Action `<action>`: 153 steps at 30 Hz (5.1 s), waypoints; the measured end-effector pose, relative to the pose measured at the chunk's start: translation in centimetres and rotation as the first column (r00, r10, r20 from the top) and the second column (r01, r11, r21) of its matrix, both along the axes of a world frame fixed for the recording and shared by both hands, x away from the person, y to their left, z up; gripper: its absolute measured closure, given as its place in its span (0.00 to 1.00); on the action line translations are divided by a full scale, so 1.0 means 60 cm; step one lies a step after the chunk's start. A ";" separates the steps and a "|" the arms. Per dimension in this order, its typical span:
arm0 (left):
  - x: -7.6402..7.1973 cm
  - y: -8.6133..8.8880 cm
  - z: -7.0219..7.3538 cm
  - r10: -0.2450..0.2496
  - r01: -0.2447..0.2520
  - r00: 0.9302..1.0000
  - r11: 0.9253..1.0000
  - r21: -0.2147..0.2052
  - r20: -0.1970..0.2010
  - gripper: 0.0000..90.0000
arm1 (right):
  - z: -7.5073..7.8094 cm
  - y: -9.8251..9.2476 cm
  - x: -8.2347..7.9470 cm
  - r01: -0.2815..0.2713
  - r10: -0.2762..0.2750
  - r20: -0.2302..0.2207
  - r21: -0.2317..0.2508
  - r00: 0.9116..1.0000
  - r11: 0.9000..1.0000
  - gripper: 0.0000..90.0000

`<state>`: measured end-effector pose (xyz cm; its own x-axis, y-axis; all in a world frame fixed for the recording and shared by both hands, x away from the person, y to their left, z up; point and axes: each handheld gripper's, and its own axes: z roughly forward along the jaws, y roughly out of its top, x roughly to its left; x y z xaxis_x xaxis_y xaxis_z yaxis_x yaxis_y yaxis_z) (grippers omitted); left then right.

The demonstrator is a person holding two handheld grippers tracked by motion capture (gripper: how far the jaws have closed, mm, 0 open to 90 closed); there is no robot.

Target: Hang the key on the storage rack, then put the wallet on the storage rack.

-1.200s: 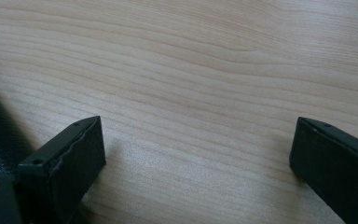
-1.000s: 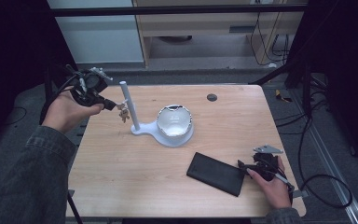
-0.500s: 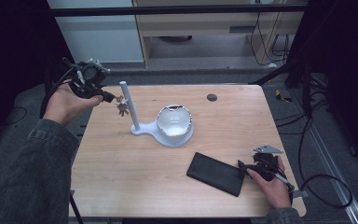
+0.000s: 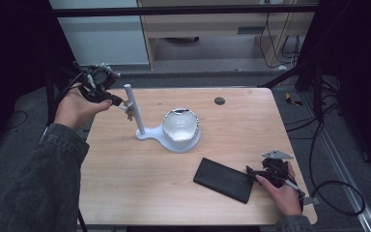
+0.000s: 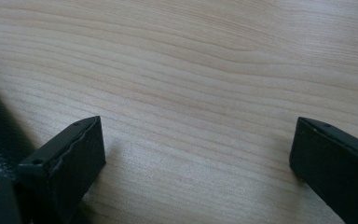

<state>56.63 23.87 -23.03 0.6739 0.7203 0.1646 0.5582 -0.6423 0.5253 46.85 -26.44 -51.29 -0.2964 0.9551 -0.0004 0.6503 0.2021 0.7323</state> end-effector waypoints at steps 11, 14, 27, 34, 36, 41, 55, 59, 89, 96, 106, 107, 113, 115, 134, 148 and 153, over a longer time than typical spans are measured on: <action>0.009 -0.005 -0.010 0.025 -0.025 0.999 1.000 -0.003 0.042 1.00 | 0.000 0.000 0.000 -0.002 0.002 -0.001 0.000 1.000 1.000 0.04; 0.010 -0.004 -0.013 0.028 -0.028 0.999 1.000 -0.002 0.045 1.00 | 0.000 0.000 0.000 -0.002 0.002 -0.001 0.001 1.000 1.000 0.04; 0.004 -0.015 -0.003 0.032 -0.029 0.997 0.999 -0.041 0.069 1.00 | 0.000 0.000 0.000 -0.003 0.003 -0.001 0.000 1.000 1.000 0.04; 0.010 -0.029 -0.016 0.047 -0.048 0.994 0.999 0.007 0.101 1.00 | 0.000 0.000 0.000 -0.005 0.005 -0.001 -0.003 1.000 1.000 0.04; 0.013 -0.027 -0.021 0.052 -0.052 0.994 0.999 -0.002 0.094 1.00 | 0.000 0.000 0.000 -0.004 0.004 0.000 -0.002 1.000 1.000 0.04; 0.003 -0.022 -0.020 0.062 -0.055 0.989 0.997 -0.053 0.134 0.91 | 0.000 0.000 0.000 -0.003 0.003 -0.001 0.001 1.000 1.000 0.04; -0.097 -0.004 -0.038 -0.001 0.031 0.971 0.992 -0.123 0.241 0.70 | 0.001 0.000 -0.001 -0.004 0.004 -0.005 0.002 1.000 1.000 0.04; -0.123 -0.020 -0.062 -0.037 0.072 0.968 0.988 -0.134 0.250 0.65 | 0.001 0.000 -0.001 -0.004 0.004 -0.005 0.003 1.000 1.000 0.04; -0.154 -0.181 -0.294 -0.210 0.242 0.967 0.933 -0.266 0.144 0.23 | 0.025 0.006 -0.017 -0.023 0.025 0.079 -0.026 0.997 0.999 0.08; -0.171 -0.214 -0.341 -0.262 0.280 0.959 0.933 -0.228 0.105 0.36 | 0.029 0.008 -0.018 -0.027 0.030 0.096 -0.030 0.995 0.999 0.10; -0.193 -0.227 -0.382 -0.295 0.309 0.951 0.924 -0.226 0.093 0.77 | 0.036 0.014 -0.023 -0.043 0.047 0.120 -0.035 0.992 0.998 0.12; -0.192 -0.226 -0.381 -0.292 0.306 0.952 0.921 -0.242 0.094 0.80 | 0.036 0.013 -0.023 -0.042 0.046 0.118 -0.035 0.992 0.999 0.12; -0.186 -0.218 -0.388 -0.305 0.310 0.950 0.914 -0.263 0.058 0.97 | 0.036 0.013 -0.023 -0.039 0.043 0.115 -0.032 0.992 0.999 0.13; -0.184 -0.218 -0.391 -0.311 0.312 0.949 0.913 -0.261 0.046 0.99 | 0.036 0.014 -0.023 -0.043 0.047 0.117 -0.037 0.992 0.998 0.13; -0.182 -0.257 -0.419 -0.366 0.354 0.930 0.918 -0.176 -0.038 1.00 | 0.036 0.014 -0.024 -0.048 0.050 0.111 -0.023 0.993 0.999 0.12; -0.175 -0.263 -0.426 -0.366 0.356 0.930 0.920 -0.162 -0.040 1.00 | 0.036 0.014 -0.026 -0.052 0.055 0.111 -0.023 0.992 0.998 0.12; -0.175 -0.265 -0.426 -0.369 0.359 0.929 0.920 -0.159 -0.036 1.00 | 0.036 0.014 -0.026 -0.053 0.055 0.111 -0.023 0.992 0.998 0.12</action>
